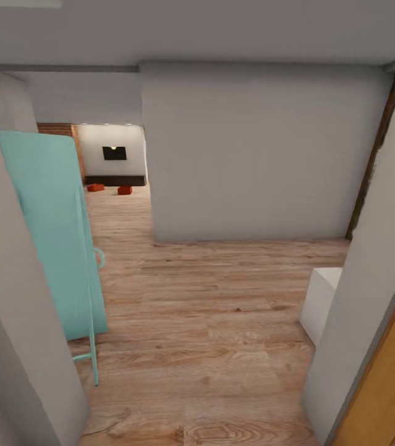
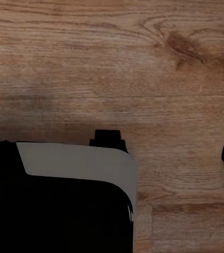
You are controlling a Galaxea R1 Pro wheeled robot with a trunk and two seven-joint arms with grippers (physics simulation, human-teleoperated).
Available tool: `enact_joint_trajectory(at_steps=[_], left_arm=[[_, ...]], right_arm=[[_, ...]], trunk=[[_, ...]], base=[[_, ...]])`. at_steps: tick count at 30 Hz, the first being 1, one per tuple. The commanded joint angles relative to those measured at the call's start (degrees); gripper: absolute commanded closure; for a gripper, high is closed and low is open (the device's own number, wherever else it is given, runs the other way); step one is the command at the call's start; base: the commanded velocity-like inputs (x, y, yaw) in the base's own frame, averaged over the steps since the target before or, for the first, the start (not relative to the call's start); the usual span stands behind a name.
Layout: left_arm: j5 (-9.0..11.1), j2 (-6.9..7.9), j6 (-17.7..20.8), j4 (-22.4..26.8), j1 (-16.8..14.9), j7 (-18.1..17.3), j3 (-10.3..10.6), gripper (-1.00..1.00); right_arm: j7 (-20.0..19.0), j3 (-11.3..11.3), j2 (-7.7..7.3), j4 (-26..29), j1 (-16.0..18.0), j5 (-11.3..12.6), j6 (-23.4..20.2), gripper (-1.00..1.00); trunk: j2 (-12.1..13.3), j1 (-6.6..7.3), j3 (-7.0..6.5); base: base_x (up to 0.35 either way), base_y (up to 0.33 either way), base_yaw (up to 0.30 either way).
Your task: Move the two storage containers from the living room to the garage. In the garage, place one container on the floor and stack the other container on top of it (either order is fine).
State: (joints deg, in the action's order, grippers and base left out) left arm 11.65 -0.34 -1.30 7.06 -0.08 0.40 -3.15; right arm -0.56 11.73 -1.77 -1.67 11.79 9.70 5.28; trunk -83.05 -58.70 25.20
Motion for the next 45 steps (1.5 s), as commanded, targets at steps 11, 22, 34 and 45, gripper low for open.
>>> enact_joint_trajectory(at_steps=[11, 22, 34, 45], left_arm=[[0.21, -0.01, 0.07, -0.03, -0.01, 0.04, -0.37, -1.0], [0.16, -0.01, 0.32, -0.03, -0.01, 0.04, -0.37, -1.0], [0.08, -0.03, -0.11, 0.05, -0.01, 0.04, -0.37, -1.0], [0.04, -0.05, -0.19, 0.05, -0.01, 0.04, -0.31, -1.0]], right_arm=[[-0.06, 0.51, -0.02, -0.18, 0.07, 0.58, 0.34, -1.0], [-0.06, 0.47, 0.04, -0.18, 0.07, 0.66, 0.33, -1.0], [-0.06, 0.4, 0.1, -0.15, 0.07, 0.67, 0.41, -1.0], [-0.06, 0.4, 0.01, -0.16, 0.07, 0.67, 0.43, -1.0]], trunk=[[-0.03, -0.03, 0.05], [-0.03, -0.03, 0.05], [-0.03, -0.03, 0.05], [-0.03, -0.03, 0.05]], base=[[0.324, 0.0, 0.0], [0.324, 0.0, 0.0], [0.324, 0.0, 0.0], [0.324, 0.0, 0.036]])
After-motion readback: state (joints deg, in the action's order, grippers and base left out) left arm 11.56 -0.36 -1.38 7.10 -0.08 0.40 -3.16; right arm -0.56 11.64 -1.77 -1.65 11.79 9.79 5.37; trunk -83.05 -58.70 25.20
